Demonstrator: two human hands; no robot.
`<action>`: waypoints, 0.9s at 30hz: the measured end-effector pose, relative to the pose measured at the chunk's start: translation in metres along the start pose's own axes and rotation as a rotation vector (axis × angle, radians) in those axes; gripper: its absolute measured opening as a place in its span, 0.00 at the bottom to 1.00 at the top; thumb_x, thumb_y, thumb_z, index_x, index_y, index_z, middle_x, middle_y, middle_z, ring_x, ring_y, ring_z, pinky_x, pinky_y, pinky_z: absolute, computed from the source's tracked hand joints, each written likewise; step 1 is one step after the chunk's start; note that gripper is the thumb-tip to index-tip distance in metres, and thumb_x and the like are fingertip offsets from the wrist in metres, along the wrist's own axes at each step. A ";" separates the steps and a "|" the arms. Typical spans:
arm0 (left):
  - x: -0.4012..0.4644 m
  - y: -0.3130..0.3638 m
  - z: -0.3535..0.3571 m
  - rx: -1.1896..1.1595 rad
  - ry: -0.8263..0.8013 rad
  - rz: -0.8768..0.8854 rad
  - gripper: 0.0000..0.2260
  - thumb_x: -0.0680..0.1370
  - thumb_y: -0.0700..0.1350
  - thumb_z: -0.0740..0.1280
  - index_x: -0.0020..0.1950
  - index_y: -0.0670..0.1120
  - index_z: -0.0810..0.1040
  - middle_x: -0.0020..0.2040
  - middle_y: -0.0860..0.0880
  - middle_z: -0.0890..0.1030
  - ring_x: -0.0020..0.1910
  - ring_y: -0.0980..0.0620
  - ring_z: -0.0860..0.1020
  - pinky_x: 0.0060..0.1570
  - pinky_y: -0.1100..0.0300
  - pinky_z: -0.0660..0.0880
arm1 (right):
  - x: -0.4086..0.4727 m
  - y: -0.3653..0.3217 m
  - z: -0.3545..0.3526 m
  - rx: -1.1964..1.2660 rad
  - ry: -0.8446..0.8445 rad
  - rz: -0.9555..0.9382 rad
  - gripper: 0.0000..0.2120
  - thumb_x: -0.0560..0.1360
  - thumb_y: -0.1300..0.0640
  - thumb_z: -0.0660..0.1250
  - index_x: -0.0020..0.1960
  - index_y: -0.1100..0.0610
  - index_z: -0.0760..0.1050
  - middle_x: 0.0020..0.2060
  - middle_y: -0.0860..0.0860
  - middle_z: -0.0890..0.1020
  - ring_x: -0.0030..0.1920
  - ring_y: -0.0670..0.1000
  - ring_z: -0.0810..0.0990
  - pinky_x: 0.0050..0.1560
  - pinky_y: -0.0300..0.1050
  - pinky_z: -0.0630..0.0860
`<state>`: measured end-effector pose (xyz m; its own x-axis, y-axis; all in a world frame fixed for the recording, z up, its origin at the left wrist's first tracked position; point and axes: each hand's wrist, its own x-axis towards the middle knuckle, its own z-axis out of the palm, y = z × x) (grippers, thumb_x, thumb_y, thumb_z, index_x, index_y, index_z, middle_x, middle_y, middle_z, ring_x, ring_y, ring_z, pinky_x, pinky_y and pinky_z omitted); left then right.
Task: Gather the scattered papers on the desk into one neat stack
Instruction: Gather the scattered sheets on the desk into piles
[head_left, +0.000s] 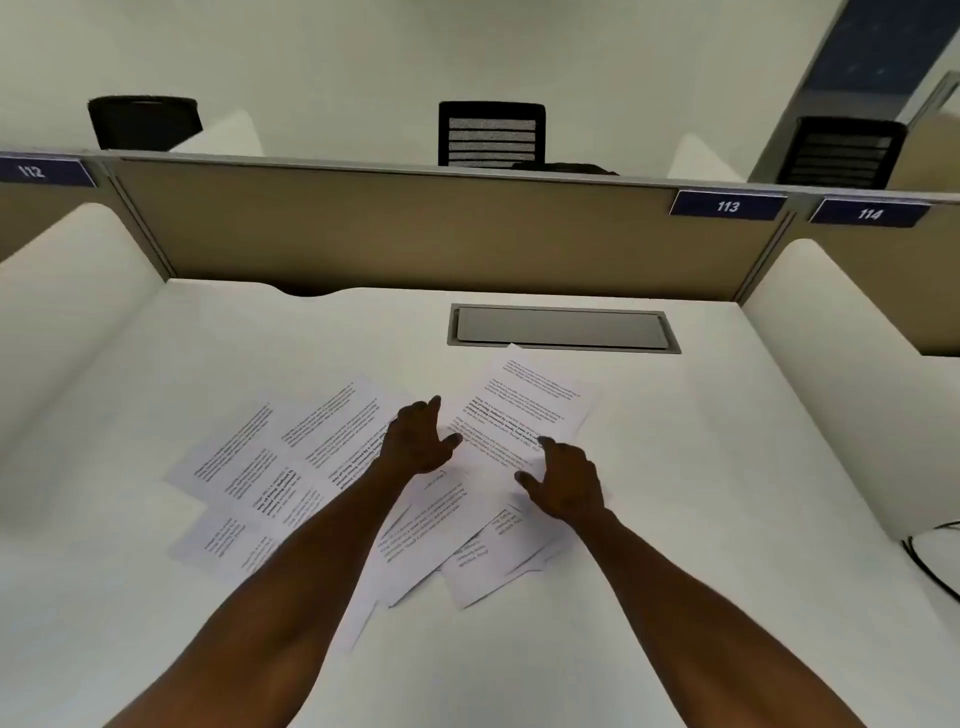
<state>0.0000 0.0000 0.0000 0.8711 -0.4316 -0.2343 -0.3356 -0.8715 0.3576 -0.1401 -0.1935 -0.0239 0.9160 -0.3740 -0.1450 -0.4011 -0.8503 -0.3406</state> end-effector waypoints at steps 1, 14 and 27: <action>0.001 0.003 0.003 -0.009 -0.036 -0.021 0.38 0.79 0.61 0.63 0.82 0.46 0.51 0.81 0.42 0.57 0.80 0.42 0.55 0.77 0.47 0.56 | -0.001 0.004 0.003 -0.011 -0.046 -0.002 0.37 0.76 0.37 0.64 0.77 0.57 0.61 0.71 0.56 0.72 0.72 0.58 0.67 0.70 0.53 0.65; 0.037 0.039 0.026 -0.063 -0.051 -0.267 0.43 0.76 0.65 0.64 0.82 0.45 0.48 0.77 0.38 0.63 0.76 0.37 0.61 0.73 0.39 0.58 | -0.007 0.023 0.035 -0.002 -0.096 -0.058 0.36 0.76 0.37 0.61 0.77 0.55 0.60 0.79 0.57 0.57 0.79 0.58 0.53 0.77 0.55 0.54; 0.053 0.063 0.018 -0.473 -0.100 -0.259 0.29 0.71 0.57 0.76 0.66 0.41 0.77 0.65 0.41 0.80 0.63 0.41 0.78 0.65 0.47 0.75 | -0.009 0.032 0.049 0.033 -0.065 -0.092 0.37 0.77 0.37 0.57 0.79 0.54 0.55 0.80 0.56 0.53 0.80 0.57 0.48 0.78 0.56 0.47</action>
<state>0.0187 -0.0817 -0.0060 0.8580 -0.2571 -0.4448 0.1027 -0.7625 0.6388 -0.1608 -0.1991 -0.0793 0.9478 -0.2692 -0.1709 -0.3158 -0.8668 -0.3859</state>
